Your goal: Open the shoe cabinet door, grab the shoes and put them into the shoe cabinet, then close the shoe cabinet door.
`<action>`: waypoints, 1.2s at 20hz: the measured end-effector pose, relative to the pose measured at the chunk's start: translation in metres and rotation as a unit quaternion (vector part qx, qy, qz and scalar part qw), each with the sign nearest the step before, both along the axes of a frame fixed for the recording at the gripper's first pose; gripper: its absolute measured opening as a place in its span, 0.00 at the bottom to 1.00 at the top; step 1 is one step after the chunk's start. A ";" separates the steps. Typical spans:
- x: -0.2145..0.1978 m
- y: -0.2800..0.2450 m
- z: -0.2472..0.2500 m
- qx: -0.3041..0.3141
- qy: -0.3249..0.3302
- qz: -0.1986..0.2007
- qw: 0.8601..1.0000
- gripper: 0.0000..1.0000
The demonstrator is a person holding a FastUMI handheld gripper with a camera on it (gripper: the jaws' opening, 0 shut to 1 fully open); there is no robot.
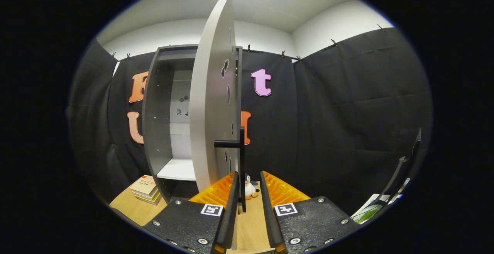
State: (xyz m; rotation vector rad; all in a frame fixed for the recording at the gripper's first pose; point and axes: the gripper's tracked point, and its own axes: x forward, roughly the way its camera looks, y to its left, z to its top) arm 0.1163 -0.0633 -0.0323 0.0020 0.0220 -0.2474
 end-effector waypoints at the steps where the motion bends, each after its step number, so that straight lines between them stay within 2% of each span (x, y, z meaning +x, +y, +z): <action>1: 0.000 -0.001 0.000 -0.002 0.000 0.000 1.000 0.35; 15: -0.017 -0.029 0.008 -0.045 0.000 -0.052 0.998 0.36; 19: -0.022 -0.014 0.014 -0.046 -0.005 -0.034 0.998 0.36; 24: -0.023 0.038 0.031 -0.033 -0.023 0.014 0.999 0.36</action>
